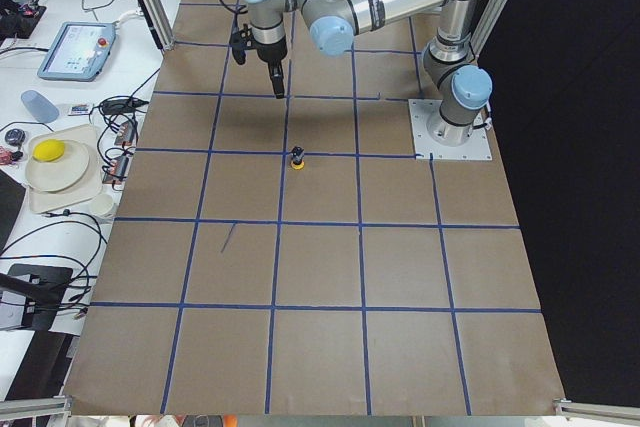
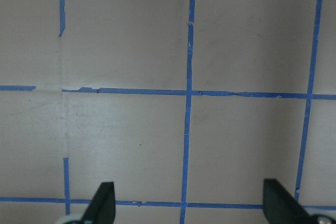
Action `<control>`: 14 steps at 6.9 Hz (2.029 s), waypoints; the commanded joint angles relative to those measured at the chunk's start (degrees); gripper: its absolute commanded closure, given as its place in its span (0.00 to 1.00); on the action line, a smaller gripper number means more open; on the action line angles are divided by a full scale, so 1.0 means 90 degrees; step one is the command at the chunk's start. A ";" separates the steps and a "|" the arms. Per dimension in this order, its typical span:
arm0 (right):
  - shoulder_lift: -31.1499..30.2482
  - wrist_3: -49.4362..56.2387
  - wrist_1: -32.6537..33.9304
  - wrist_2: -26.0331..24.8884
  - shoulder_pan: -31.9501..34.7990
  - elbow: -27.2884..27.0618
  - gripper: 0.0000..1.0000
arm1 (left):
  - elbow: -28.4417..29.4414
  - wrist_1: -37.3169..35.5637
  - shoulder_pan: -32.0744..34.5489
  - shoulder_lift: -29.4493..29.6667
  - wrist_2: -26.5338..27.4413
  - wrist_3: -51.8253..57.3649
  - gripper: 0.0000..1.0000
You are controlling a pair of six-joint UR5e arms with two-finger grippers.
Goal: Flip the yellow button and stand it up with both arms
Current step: 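Lower the left gripper toward the yellow button lying on its side, then close the left gripper on the yellow button's base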
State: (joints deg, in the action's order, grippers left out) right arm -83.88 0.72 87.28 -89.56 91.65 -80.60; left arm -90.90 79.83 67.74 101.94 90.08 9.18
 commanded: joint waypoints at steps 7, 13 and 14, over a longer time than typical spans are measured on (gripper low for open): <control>0.0003 -0.0002 0.0010 0.0000 0.0002 0.0000 0.00 | -0.1745 -0.1780 -0.1091 0.0528 -0.0048 -0.1748 0.00; 0.0003 0.0008 0.0000 -0.0009 -0.0008 0.0000 0.00 | -0.1765 -0.2005 -0.1061 0.0909 -0.0058 -0.2007 0.00; 0.0003 0.0008 0.0000 -0.0009 -0.0008 0.0000 0.00 | -0.1775 -0.2005 -0.1061 0.0909 -0.0058 -0.2007 0.00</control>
State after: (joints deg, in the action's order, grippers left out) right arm -83.85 0.79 87.28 -89.65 91.58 -80.60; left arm -106.81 61.81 58.18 110.05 89.58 -8.85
